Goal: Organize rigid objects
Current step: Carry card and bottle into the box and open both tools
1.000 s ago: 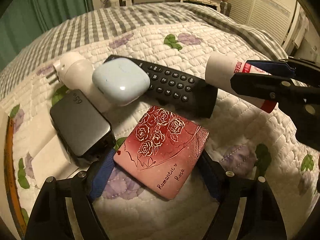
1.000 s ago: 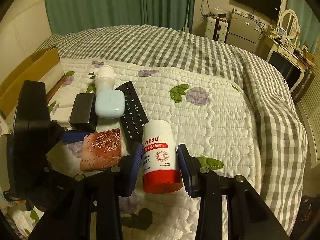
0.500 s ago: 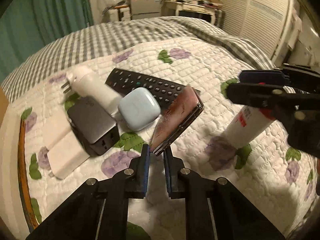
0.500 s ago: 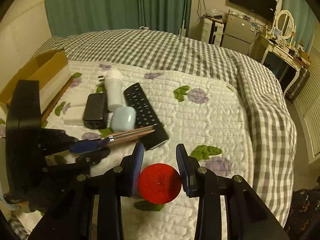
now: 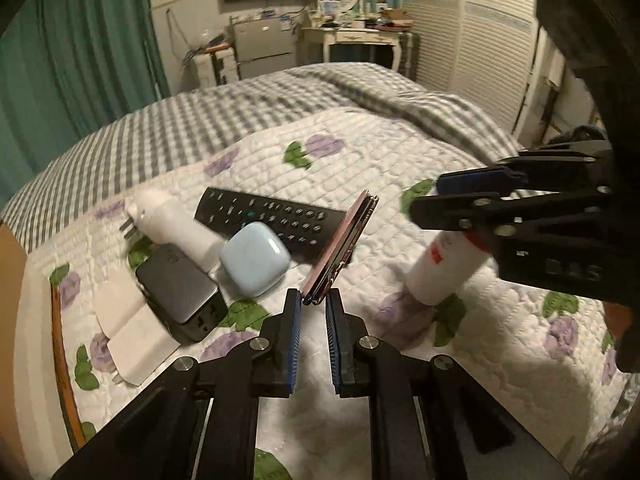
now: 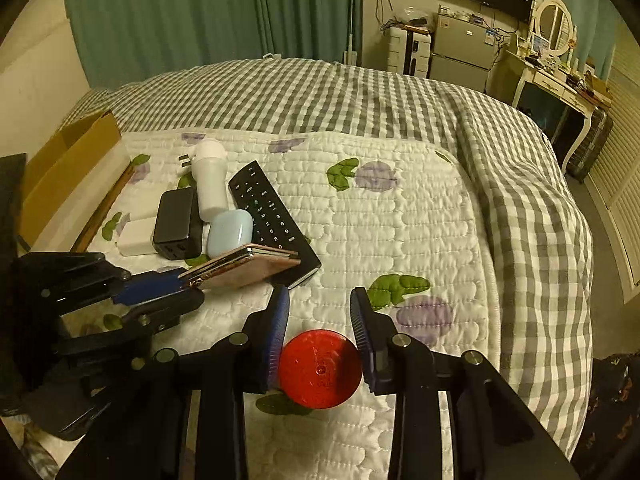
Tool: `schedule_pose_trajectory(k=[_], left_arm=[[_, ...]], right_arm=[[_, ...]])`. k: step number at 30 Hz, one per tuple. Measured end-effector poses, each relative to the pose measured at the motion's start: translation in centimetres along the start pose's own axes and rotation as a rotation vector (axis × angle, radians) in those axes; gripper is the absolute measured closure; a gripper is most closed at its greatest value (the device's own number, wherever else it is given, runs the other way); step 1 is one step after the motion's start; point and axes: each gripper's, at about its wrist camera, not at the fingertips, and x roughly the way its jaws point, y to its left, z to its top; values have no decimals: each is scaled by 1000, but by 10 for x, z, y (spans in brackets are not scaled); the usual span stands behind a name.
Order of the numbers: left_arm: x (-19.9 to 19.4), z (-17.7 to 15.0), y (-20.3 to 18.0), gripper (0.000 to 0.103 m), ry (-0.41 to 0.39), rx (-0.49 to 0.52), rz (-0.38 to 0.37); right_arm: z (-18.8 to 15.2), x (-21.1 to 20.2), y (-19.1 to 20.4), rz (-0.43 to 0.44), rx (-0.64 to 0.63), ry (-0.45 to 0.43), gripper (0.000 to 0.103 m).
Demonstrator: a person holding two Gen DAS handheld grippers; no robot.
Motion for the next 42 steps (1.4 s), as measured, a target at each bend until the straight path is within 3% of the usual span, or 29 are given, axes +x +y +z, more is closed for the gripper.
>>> schedule_pose_trajectory(k=[1, 2, 3, 4, 6, 7, 8, 11, 12, 14, 16, 18, 20, 23, 25, 28, 29, 30, 33, 37, 42], left_arm=[[-2, 1, -1, 90, -6, 1, -3], [-2, 3, -2, 90, -8, 2, -7], [-1, 5, -3, 88, -6, 2, -6], [2, 7, -5, 86, 0, 5, 0], [9, 9, -8, 74, 16, 9, 8], [13, 10, -9, 62, 25, 7, 7], [16, 10, -10, 58, 30, 5, 4], [20, 11, -15, 59, 12, 20, 9], [21, 10, -16, 60, 9, 24, 9], [21, 10, -17, 82, 5, 32, -6], [18, 10, -16, 89, -8, 34, 16], [12, 10, -11, 92, -18, 20, 37], [4, 10, -4, 93, -24, -7, 33], [-11, 7, 6, 93, -29, -42, 60], [-19, 4, 11, 93, -24, -54, 81], [-29, -1, 19, 93, -22, -79, 89], [-32, -2, 21, 93, -21, -85, 90], [-36, -4, 24, 93, -24, -93, 94], [-52, -8, 30, 93, -36, -105, 100], [-81, -7, 42, 93, -69, -135, 111], [-136, 6, 71, 93, -154, -176, 160]], right_arm=[[0, -1, -1, 0, 5, -2, 77], [1, -3, -3, 5, 14, -8, 93], [2, -5, -5, 11, 21, -11, 96], [3, -7, -6, 14, 29, -15, 96], [3, -7, -9, 27, 35, -2, 95], [2, -6, -10, 34, 38, 2, 95], [0, -4, -11, 47, 45, 11, 95], [-5, -1, -15, 57, 55, 24, 93], [-5, -1, -17, 49, 59, 25, 85], [-7, -4, -23, 52, 78, 26, 65], [-8, -11, -26, 47, 78, 11, 60], [-9, -22, -29, 40, 65, -18, 56], [-9, -32, -27, 47, 38, -43, 38], [-11, -40, -9, 113, -37, -68, 31], [-13, -35, 5, 124, -69, -56, 31], [-19, -8, 27, 38, -123, 32, 35], [-22, -1, 33, 14, -140, 42, 55], [-25, 6, 36, -16, -145, 59, 66], [-25, 4, 36, -50, -132, 40, 67], [-11, -28, 38, -67, -98, -32, 67], [27, -89, 81, -39, -152, -157, 67]])
